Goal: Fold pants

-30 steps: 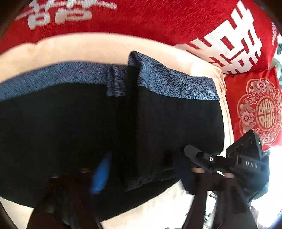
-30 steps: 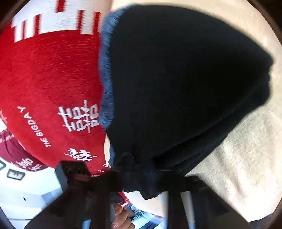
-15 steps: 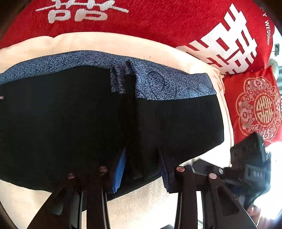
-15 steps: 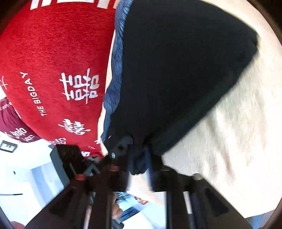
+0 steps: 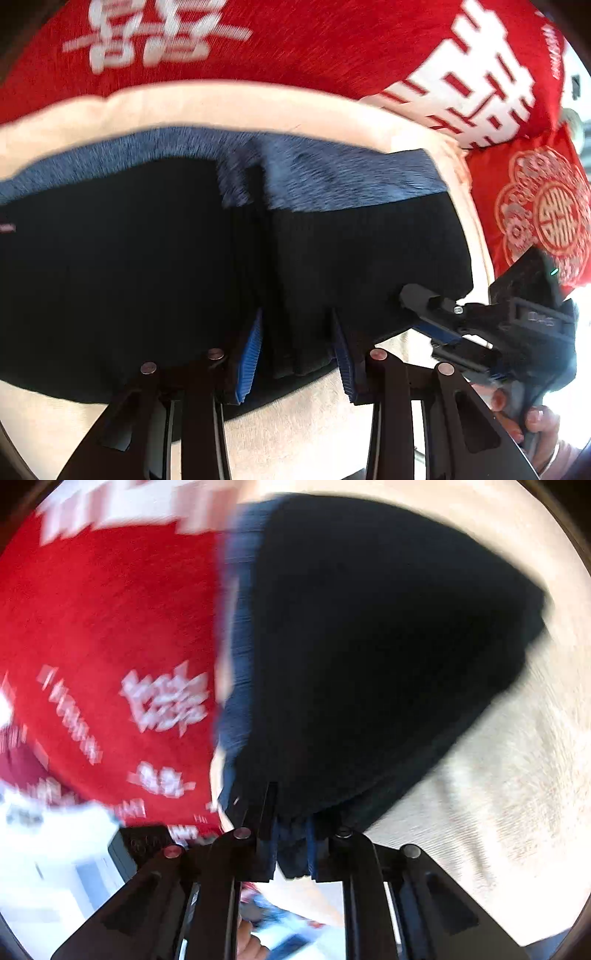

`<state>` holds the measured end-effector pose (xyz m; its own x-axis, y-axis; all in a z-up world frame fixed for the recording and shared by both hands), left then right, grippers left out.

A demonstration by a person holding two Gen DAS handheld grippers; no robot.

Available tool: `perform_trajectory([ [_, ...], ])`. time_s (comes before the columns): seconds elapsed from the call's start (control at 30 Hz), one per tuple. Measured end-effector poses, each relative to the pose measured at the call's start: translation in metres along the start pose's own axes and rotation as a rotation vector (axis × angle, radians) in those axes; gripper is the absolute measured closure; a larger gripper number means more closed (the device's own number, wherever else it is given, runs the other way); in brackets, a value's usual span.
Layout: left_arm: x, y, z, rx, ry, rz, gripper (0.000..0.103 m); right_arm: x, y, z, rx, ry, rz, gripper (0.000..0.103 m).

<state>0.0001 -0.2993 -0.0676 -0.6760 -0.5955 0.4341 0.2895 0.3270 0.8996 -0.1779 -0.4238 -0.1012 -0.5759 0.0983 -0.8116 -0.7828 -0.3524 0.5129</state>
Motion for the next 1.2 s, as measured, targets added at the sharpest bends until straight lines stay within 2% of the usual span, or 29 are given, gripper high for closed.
perform_trajectory([
  [0.1, -0.003, 0.012, 0.007, 0.034, -0.004, -0.046, 0.062, -0.019, 0.000, 0.013, -0.053, 0.082, 0.026, 0.090],
  [0.17, -0.021, 0.004, 0.010, 0.025, 0.045, -0.138, 0.049, -0.010, -0.008, 0.014, -0.071, 0.074, 0.075, 0.089],
  [0.23, -0.031, -0.002, 0.010, 0.016, 0.092, -0.135, 0.044, 0.010, -0.024, 0.010, -0.100, 0.061, 0.151, 0.085],
  [0.27, -0.033, -0.003, 0.009, 0.012, 0.106, -0.133, 0.044, 0.013, -0.028, 0.009, -0.120, 0.052, 0.153, 0.085],
  [0.3, -0.032, -0.001, 0.007, 0.018, 0.100, -0.137, 0.044, 0.011, -0.027, 0.007, -0.141, 0.044, 0.128, 0.081],
  [0.33, -0.030, 0.003, 0.006, 0.034, 0.079, -0.151, 0.043, 0.004, -0.025, 0.007, -0.168, 0.072, 0.123, 0.068],
  [0.37, -0.027, 0.007, 0.005, 0.045, 0.058, -0.171, 0.037, -0.006, -0.019, 0.008, -0.196, 0.135, 0.131, 0.055],
  [0.4, -0.024, 0.011, 0.002, 0.059, 0.035, -0.205, 0.033, -0.014, -0.007, 0.009, -0.204, 0.212, 0.131, 0.052],
  [0.47, -0.020, 0.019, -0.003, 0.083, 0.019, -0.223, 0.033, -0.038, 0.019, 0.005, -0.182, 0.359, 0.103, 0.049],
  [0.53, -0.013, 0.025, -0.013, 0.099, 0.017, -0.212, 0.033, -0.053, 0.048, -0.019, -0.101, 0.440, 0.121, 0.048],
  [0.67, 0.011, 0.026, -0.036, 0.132, -0.010, -0.178, 0.033, -0.041, 0.073, -0.099, 0.039, 0.406, 0.215, 0.048],
  [0.77, 0.030, 0.009, -0.051, 0.133, -0.038, -0.164, 0.033, -0.027, 0.056, -0.138, -0.005, 0.333, 0.204, 0.048],
  [0.8, 0.035, 0.002, -0.054, 0.126, -0.042, -0.157, 0.033, -0.019, 0.041, -0.145, -0.052, 0.301, 0.181, 0.049],
  [0.83, 0.037, -0.005, -0.055, 0.119, -0.042, -0.152, 0.033, -0.014, 0.031, -0.148, -0.087, 0.277, 0.164, 0.058],
  [0.87, 0.039, -0.011, -0.055, 0.111, -0.038, -0.157, 0.033, -0.011, 0.022, -0.149, -0.121, 0.256, 0.149, 0.063],
  [0.93, 0.035, -0.025, -0.051, 0.085, -0.014, -0.206, 0.033, -0.010, 0.022, -0.149, -0.128, 0.249, 0.154, 0.068],
  [1.0, 0.027, -0.032, -0.043, 0.071, -0.003, -0.241, 0.033, -0.021, 0.028, -0.143, -0.144, 0.256, 0.105, 0.071],
  [1.07, 0.025, -0.033, -0.036, 0.079, -0.043, -0.264, 0.033, -0.034, 0.032, -0.135, -0.169, 0.299, 0.102, 0.071],
  [1.17, 0.031, -0.037, -0.030, 0.081, -0.116, -0.300, 0.033, -0.042, 0.032, -0.133, -0.167, 0.368, 0.219, 0.071],
  [1.2, 0.032, -0.039, -0.029, 0.077, -0.127, -0.302, 0.033, -0.038, 0.027, -0.136, -0.142, 0.410, 0.335, 0.071],
])
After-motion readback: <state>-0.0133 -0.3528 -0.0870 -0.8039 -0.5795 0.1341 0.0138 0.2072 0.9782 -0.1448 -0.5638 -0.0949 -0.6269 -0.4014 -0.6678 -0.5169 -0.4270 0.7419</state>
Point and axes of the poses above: each gripper's, at about its wrist camera, not at the fingertips, and y roughly against the way its jaws point, x to its right, z to its underside, the point moved 5 cm from there along -y, roughly the way its jaws point, and after that the axes turned 1 degree about y, right-handed, at the moved point
